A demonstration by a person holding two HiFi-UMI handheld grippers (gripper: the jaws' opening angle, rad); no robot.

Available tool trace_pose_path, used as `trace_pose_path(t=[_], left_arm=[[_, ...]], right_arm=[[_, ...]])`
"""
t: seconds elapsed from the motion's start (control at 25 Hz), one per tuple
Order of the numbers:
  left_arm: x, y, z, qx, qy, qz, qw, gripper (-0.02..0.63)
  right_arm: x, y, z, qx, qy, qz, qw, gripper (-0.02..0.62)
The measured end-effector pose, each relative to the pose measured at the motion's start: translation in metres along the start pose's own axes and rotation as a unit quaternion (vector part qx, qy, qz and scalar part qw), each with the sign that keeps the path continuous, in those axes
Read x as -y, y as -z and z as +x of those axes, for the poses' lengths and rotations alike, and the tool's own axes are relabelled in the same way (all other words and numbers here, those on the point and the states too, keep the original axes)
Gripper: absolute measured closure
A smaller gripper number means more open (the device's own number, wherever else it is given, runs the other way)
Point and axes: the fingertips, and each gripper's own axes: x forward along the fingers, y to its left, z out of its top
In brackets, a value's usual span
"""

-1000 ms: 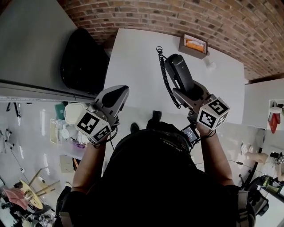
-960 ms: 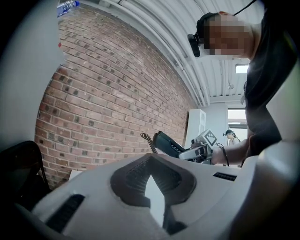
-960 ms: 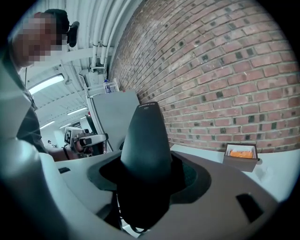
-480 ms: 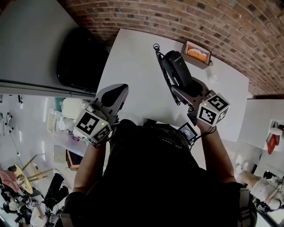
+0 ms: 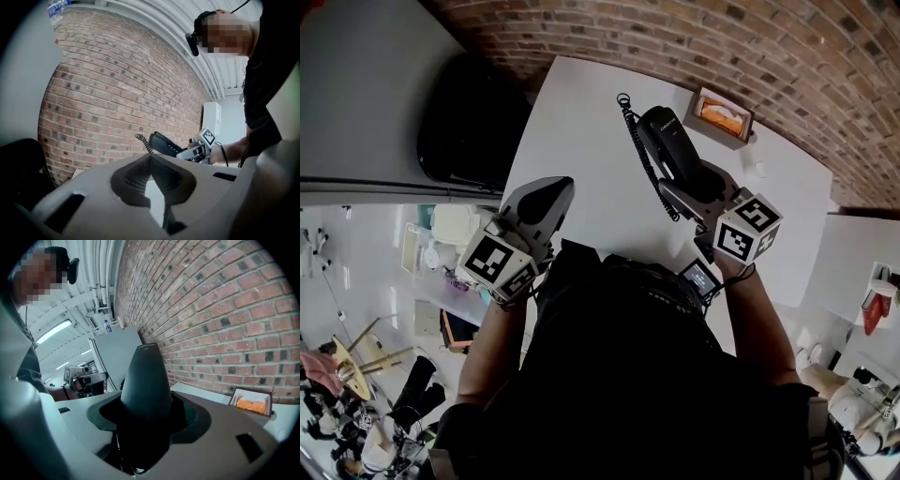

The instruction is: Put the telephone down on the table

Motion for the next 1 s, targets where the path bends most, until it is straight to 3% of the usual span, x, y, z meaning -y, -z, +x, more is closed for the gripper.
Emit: trace_pose_path(t=[0.32,1.0], left_arm=[[-0.025,0.004,0.028,-0.024,0.028,-0.002,0.9993,0.598],[-0.08,0.045,0.053,-0.068,0.056,-0.055,0.9945,0.598]], right_arm=[[0.014,-0.004,0.019,-0.01,0.017,0.002,1.0,0.321],[0.053,0.025,0.094,-0.07,0.041,0.025,0.996,0.321]])
